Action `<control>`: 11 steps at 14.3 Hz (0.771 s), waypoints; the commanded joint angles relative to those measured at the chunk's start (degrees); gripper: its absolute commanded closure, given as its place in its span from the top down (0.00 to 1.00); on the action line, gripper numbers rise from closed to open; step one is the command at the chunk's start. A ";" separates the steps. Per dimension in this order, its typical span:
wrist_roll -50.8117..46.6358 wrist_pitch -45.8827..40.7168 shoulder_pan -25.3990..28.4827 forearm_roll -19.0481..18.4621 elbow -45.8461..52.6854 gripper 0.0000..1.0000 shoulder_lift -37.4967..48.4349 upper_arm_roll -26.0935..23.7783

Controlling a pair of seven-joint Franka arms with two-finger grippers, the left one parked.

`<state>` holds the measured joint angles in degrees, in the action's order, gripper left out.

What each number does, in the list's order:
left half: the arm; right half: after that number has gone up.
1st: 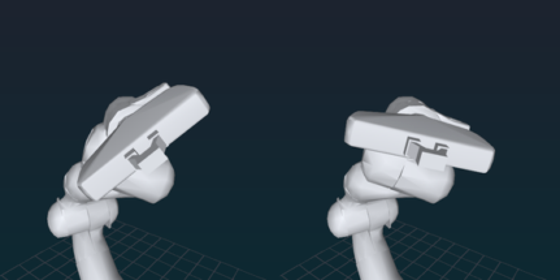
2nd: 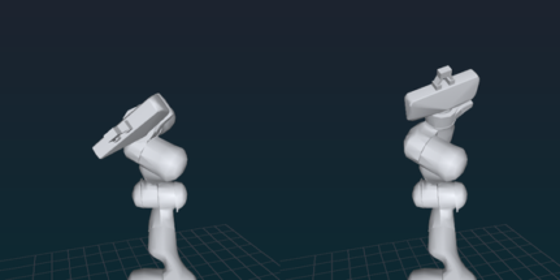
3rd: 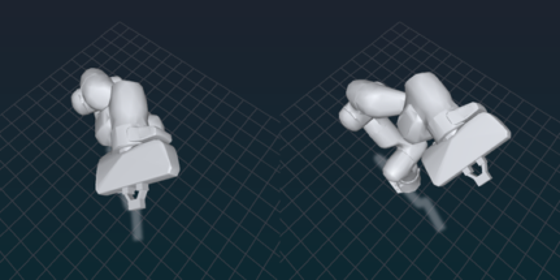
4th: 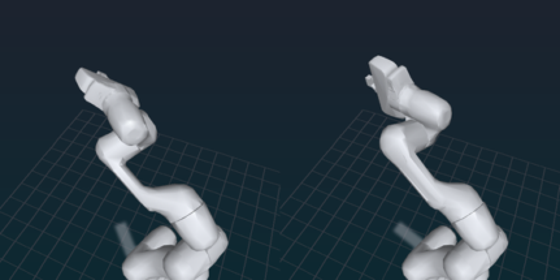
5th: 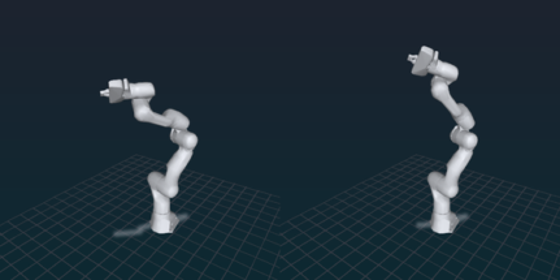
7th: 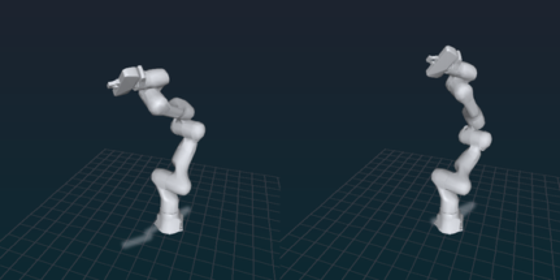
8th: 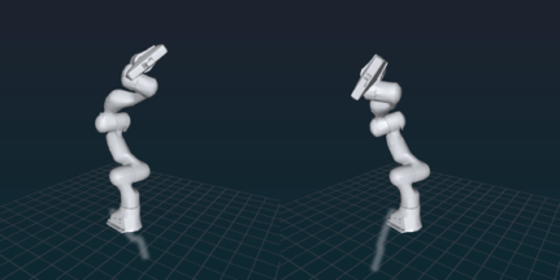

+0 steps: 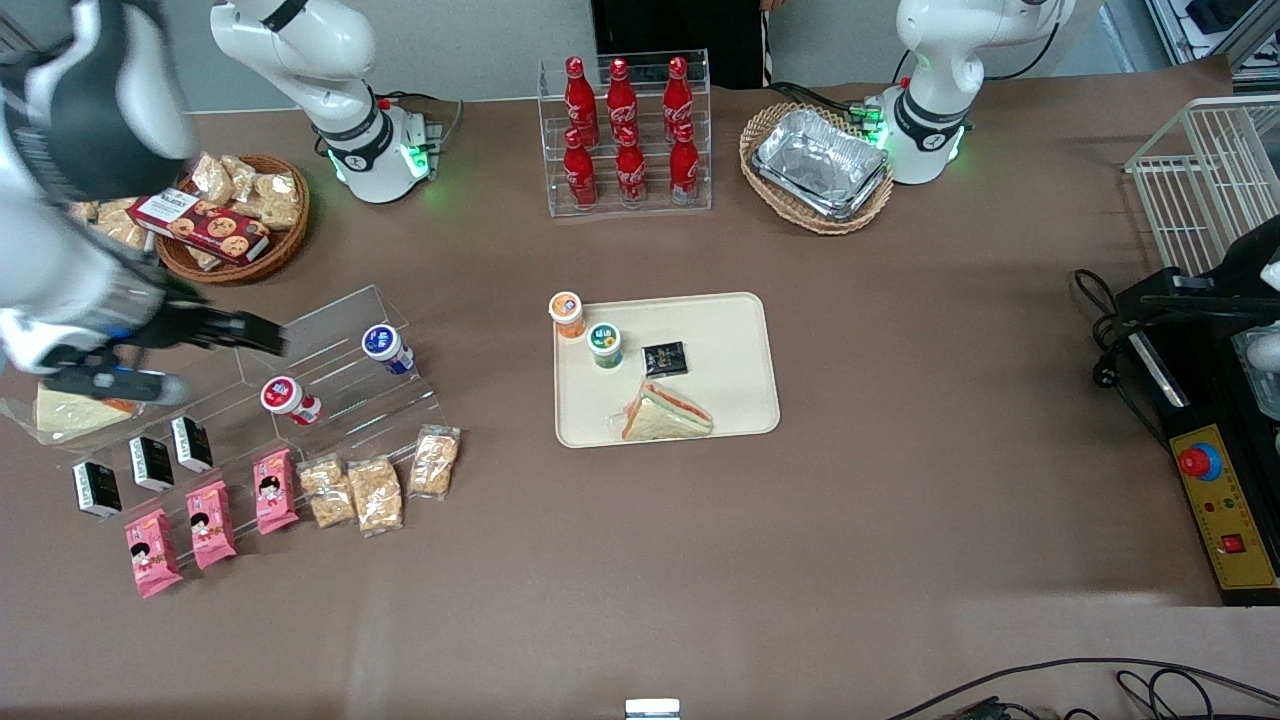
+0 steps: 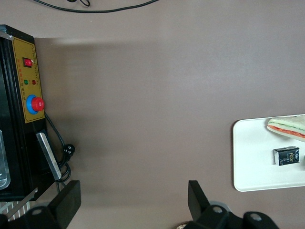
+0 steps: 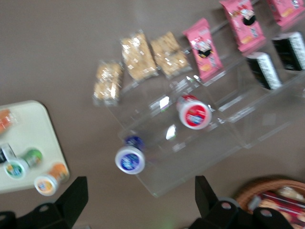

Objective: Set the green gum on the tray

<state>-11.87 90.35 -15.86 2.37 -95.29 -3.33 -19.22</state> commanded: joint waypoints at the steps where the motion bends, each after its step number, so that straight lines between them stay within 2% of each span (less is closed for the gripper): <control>1: 10.78 -6.06 -7.50 2.20 5.20 1.00 -1.24 -0.12; 3: 19.31 -4.23 -9.45 1.32 6.42 1.00 -1.33 0.24; 6: 20.66 -2.90 -10.25 1.14 6.52 1.00 -1.76 1.64; 8: 20.66 -2.19 -7.19 1.23 6.70 1.00 -1.86 6.19; 11: 20.49 -2.19 1.59 1.06 6.70 1.00 -1.59 16.73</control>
<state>8.06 87.95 -21.35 2.75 -90.26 -4.08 -10.56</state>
